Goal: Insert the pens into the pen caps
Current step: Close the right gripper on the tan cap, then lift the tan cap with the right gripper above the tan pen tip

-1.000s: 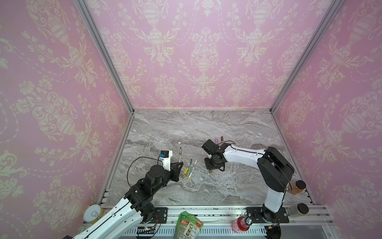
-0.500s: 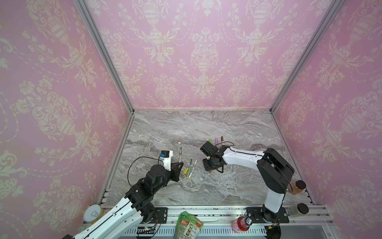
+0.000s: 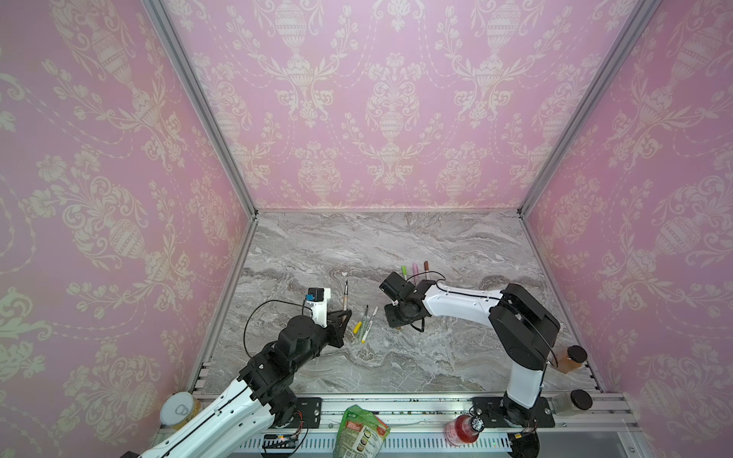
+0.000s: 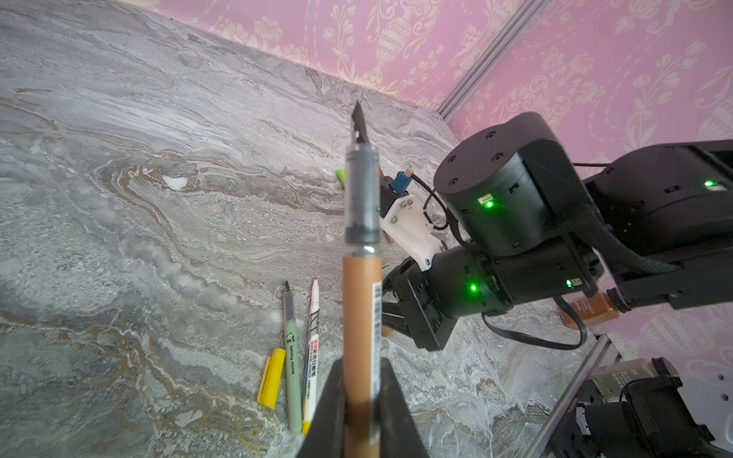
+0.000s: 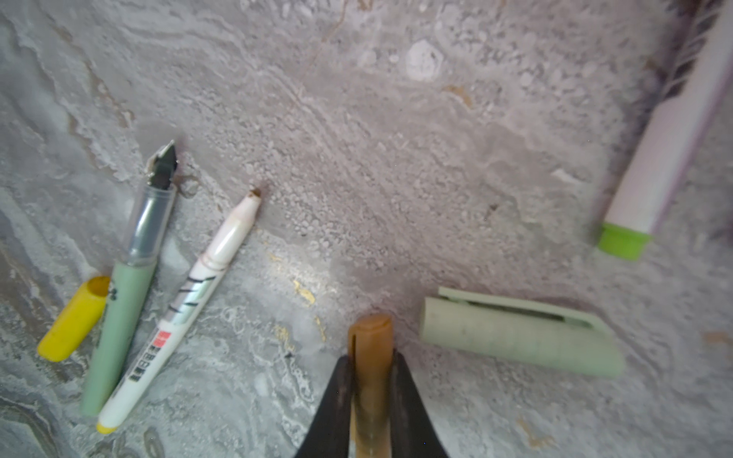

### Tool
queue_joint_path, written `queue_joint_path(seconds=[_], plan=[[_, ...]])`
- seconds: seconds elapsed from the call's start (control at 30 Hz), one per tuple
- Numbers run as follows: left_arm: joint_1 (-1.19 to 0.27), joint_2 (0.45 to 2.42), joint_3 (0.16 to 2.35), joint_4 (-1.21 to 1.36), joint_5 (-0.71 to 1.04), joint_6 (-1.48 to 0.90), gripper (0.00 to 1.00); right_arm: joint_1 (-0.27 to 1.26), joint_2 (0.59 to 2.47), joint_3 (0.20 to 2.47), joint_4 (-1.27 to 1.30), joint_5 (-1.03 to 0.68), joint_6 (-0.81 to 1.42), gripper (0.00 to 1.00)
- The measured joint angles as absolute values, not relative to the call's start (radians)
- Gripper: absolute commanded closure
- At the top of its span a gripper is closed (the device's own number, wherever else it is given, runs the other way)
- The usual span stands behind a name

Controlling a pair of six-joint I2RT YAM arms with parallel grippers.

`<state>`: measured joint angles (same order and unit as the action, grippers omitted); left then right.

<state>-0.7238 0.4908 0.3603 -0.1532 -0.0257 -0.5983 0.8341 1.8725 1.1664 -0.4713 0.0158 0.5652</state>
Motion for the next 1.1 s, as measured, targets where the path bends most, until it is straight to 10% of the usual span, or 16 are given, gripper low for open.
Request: queue_joint_path(seconds=[1.1], plan=[[-0.742,0.815,0.37,-0.023,0.226,-0.562,1.0,0.709,1.657,1.298,-0.354,-0.245,0.806,0.98]])
